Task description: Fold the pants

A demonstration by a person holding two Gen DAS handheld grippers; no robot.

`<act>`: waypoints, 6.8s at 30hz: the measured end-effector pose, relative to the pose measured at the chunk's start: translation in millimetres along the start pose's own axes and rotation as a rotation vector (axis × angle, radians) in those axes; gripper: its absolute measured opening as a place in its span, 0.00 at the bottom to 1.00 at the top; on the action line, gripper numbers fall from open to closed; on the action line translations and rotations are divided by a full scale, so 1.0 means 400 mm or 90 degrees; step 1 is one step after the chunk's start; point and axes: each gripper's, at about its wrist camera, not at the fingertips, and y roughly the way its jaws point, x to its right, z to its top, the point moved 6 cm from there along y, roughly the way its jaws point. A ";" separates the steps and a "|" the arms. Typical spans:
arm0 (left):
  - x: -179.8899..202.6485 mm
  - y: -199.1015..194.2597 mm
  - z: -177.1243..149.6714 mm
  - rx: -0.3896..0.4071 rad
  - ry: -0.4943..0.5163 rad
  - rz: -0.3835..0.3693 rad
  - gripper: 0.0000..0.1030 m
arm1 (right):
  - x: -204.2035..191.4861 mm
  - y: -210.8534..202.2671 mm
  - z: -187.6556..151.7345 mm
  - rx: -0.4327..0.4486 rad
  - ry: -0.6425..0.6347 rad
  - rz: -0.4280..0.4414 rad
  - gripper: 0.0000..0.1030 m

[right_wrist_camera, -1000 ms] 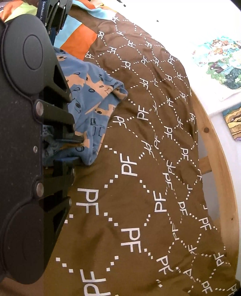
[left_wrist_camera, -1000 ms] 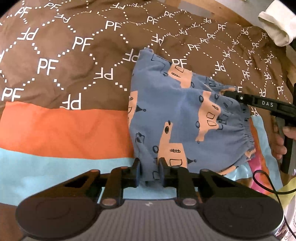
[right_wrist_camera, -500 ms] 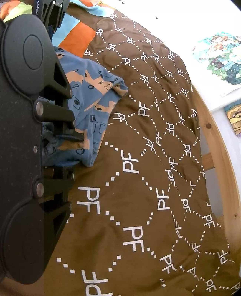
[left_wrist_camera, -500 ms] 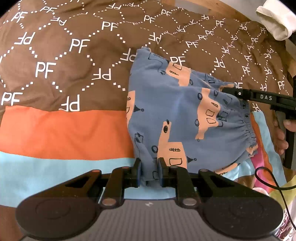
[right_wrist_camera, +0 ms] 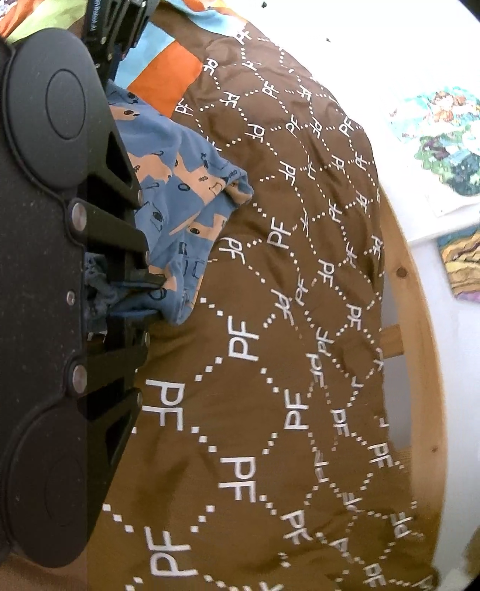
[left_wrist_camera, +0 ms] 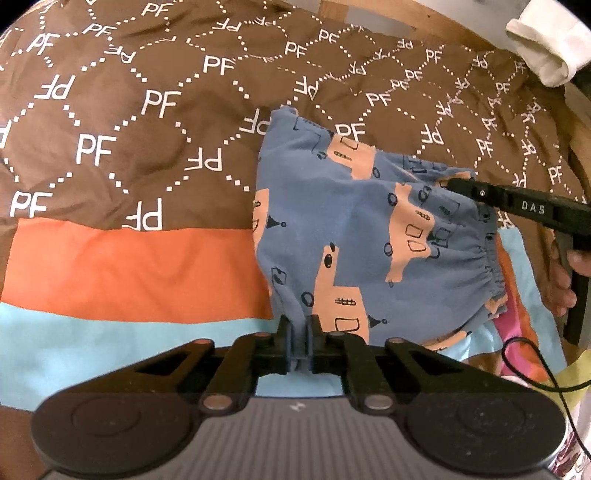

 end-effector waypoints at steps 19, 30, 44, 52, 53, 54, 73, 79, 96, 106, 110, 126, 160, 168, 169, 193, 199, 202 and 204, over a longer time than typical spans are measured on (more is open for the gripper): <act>0.042 -0.058 0.011 0.047 0.043 0.012 0.04 | -0.068 -0.062 0.039 0.043 -0.085 -0.012 0.09; 0.046 -0.065 0.015 0.058 0.050 0.008 0.04 | -0.091 -0.098 0.045 0.067 -0.097 -0.007 0.09; 0.091 -0.094 0.085 0.116 0.080 -0.013 0.04 | -0.081 -0.134 0.140 0.127 -0.101 -0.018 0.08; 0.138 -0.109 0.199 0.188 0.127 -0.006 0.04 | -0.047 -0.155 0.256 0.190 -0.122 -0.052 0.08; 0.146 -0.108 0.213 0.197 0.132 -0.002 0.04 | -0.040 -0.155 0.268 0.196 -0.122 -0.057 0.08; 0.152 -0.106 0.225 0.205 0.136 0.001 0.04 | -0.033 -0.154 0.280 0.200 -0.123 -0.062 0.08; 0.178 0.076 0.234 0.218 0.163 0.075 0.01 | 0.134 -0.011 0.302 0.144 -0.085 -0.154 0.08; 0.135 0.090 0.231 0.197 0.134 0.081 0.01 | 0.154 -0.002 0.296 0.135 -0.084 -0.173 0.16; 0.104 0.072 0.225 0.167 0.054 0.057 0.44 | 0.167 -0.044 0.254 0.145 -0.045 -0.219 0.97; 0.092 0.025 0.235 0.215 0.006 0.066 0.98 | 0.154 -0.059 0.220 0.136 -0.048 -0.271 0.99; 0.087 0.017 0.229 0.220 -0.010 0.076 1.00 | 0.133 -0.084 0.196 0.145 -0.030 -0.277 0.99; 0.101 -0.043 0.143 0.260 0.015 0.092 1.00 | -0.054 -0.238 0.075 0.226 -0.044 -0.248 0.99; 0.076 -0.047 -0.051 0.275 0.065 0.101 1.00 | -0.170 -0.311 -0.177 0.171 0.017 -0.210 0.99; 0.073 -0.027 -0.084 0.262 0.065 0.094 1.00 | -0.169 -0.306 -0.195 0.180 0.020 -0.198 0.99; 0.072 -0.025 -0.086 0.262 0.064 0.093 1.00 | -0.170 -0.303 -0.198 0.181 0.018 -0.196 0.99; 0.061 0.003 -0.108 0.255 0.061 0.085 1.00 | -0.146 -0.270 -0.228 0.177 0.020 -0.218 0.99; 0.061 0.001 -0.109 0.254 0.058 0.081 1.00 | -0.145 -0.267 -0.228 0.173 0.020 -0.222 0.99; 0.061 0.001 -0.109 0.254 0.058 0.081 1.00 | -0.144 -0.268 -0.230 0.171 0.024 -0.224 0.99; 0.061 0.001 -0.109 0.253 0.058 0.081 1.00 | -0.144 -0.268 -0.229 0.173 0.023 -0.223 0.99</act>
